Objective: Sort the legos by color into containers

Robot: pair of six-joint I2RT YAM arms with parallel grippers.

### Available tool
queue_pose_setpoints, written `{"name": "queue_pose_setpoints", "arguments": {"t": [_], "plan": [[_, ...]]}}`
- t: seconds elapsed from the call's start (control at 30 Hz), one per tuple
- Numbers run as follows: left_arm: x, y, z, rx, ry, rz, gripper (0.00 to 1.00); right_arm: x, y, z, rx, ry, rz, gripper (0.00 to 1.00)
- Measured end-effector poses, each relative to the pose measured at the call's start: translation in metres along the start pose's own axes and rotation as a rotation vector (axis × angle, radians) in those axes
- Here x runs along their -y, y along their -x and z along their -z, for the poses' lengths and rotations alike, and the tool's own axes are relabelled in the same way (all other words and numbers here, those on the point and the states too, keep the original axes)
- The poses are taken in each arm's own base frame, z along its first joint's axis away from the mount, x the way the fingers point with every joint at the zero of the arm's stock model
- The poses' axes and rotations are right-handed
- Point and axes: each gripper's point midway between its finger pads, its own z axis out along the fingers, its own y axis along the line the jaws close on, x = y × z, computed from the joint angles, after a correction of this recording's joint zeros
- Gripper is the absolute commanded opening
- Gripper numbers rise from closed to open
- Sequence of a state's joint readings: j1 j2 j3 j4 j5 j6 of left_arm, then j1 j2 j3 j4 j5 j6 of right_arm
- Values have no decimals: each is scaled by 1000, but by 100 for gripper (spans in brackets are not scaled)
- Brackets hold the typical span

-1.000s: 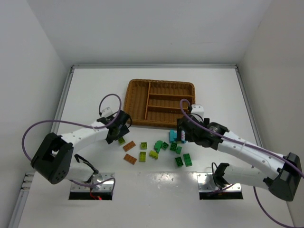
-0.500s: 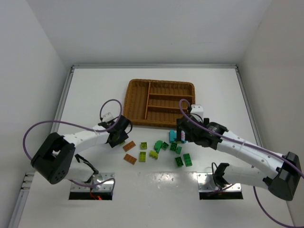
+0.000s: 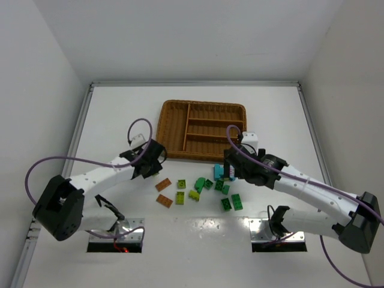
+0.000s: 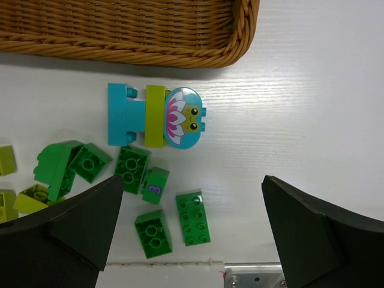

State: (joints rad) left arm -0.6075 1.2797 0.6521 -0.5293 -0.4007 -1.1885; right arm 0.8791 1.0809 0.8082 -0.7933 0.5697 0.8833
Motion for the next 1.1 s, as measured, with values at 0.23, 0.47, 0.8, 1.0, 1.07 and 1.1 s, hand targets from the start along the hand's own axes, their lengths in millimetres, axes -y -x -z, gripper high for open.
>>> {"name": "queue_pose_setpoints", "arguments": {"t": [0.23,0.47,0.8,1.0,1.07,1.1], "plan": [[80,71,54,141,-210,-58,32,7,12,9,63,-1,-43,100],[142,106,54,196,-238,-200,32,15,10,5,62,-61,-58,100],[177,110,17,172,-194,-331,32,24,18,8,116,-100,-119,100],[193,127,-17,141,-182,-323,32,31,26,16,157,-101,-154,100],[193,136,-35,132,-161,-312,42,33,23,16,147,-111,-143,100],[193,139,-43,129,-150,-310,53,34,22,16,144,-114,-140,100]]}}
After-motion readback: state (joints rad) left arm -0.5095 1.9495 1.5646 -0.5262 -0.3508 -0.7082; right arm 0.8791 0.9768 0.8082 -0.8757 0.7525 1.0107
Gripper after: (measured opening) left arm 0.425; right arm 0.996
